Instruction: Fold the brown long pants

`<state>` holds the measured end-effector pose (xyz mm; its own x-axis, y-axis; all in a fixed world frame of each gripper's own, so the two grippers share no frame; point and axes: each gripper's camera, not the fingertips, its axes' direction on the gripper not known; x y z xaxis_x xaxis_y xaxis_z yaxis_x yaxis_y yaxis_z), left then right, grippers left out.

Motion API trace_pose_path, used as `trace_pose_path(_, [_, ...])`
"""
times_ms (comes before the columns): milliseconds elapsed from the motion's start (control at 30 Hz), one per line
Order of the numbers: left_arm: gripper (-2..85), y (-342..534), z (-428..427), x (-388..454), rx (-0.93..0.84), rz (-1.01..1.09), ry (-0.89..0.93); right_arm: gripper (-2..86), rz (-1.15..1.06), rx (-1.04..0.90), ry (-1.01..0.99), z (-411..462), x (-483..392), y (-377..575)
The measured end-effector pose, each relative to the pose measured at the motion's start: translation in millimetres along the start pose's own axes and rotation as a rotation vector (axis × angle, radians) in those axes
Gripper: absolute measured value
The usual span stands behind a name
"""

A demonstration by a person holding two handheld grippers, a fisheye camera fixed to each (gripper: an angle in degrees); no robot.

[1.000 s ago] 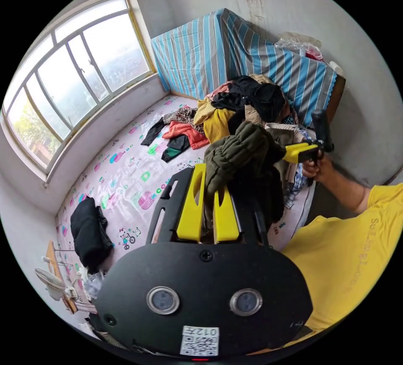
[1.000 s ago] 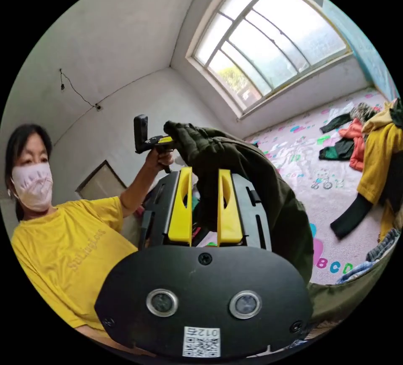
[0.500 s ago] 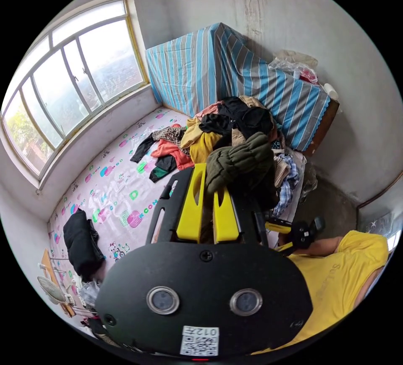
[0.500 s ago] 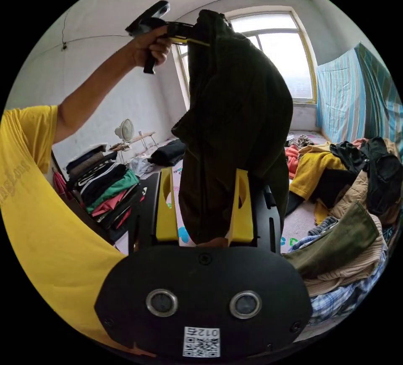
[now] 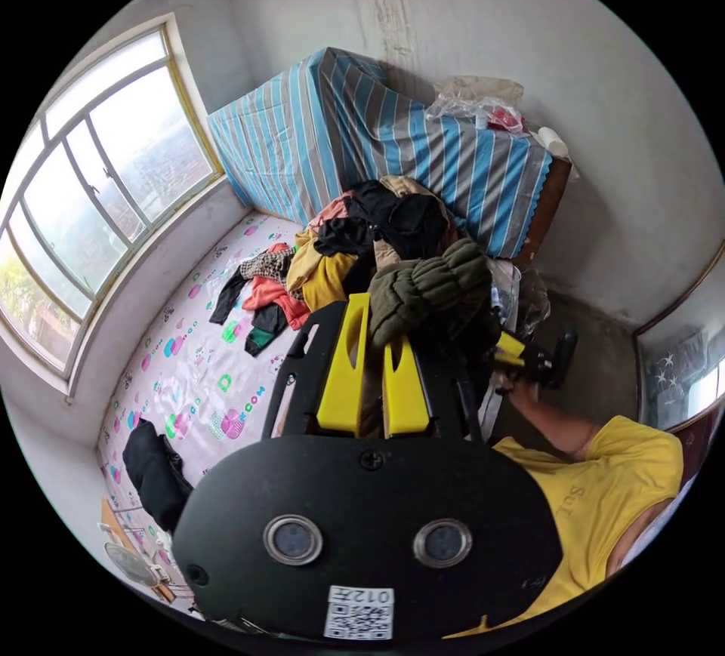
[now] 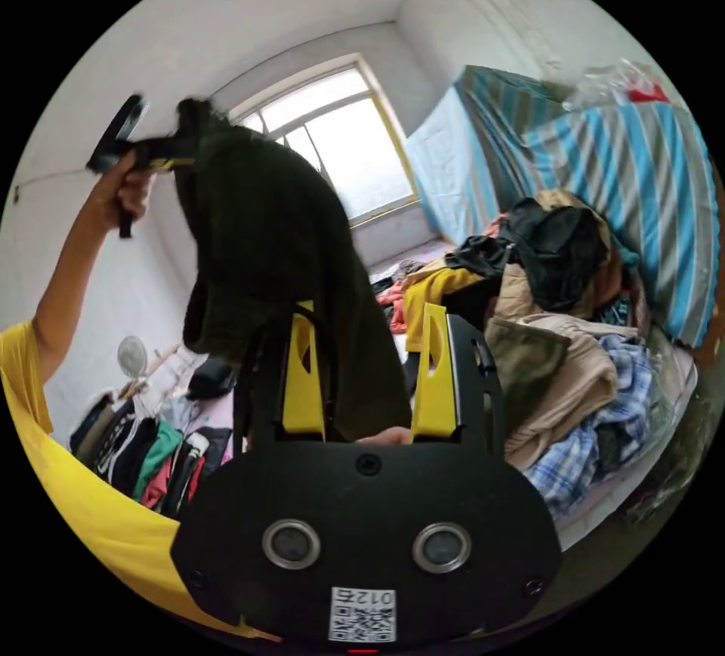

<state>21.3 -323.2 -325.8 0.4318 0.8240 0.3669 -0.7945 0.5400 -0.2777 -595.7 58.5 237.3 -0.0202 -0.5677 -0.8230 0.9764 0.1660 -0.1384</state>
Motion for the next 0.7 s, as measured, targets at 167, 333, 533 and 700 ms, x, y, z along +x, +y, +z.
trace_pose_path(167, [-0.5,-22.4,39.9,-11.6,-0.09,0.01,0.008,19.1,-0.045,0.103,0.13,-53.5,15.7,2.3])
trace_pose_path(333, [-0.4,-48.3,69.5,-21.0,-0.147,0.003,0.021,18.6,0.003,-0.189,0.051,-22.4,2.8,49.9])
trace_pose_path(533, [-0.4,-67.3,81.1,-14.1,-0.181,0.033,0.007,18.9,0.229,-0.517,-0.122,43.7,18.7,116.0])
trace_pose_path(700, [-0.5,-69.6,88.6,2.4,-0.203,0.067,0.0,21.1,-0.052,-0.339,-0.093,32.0,-70.7,77.5])
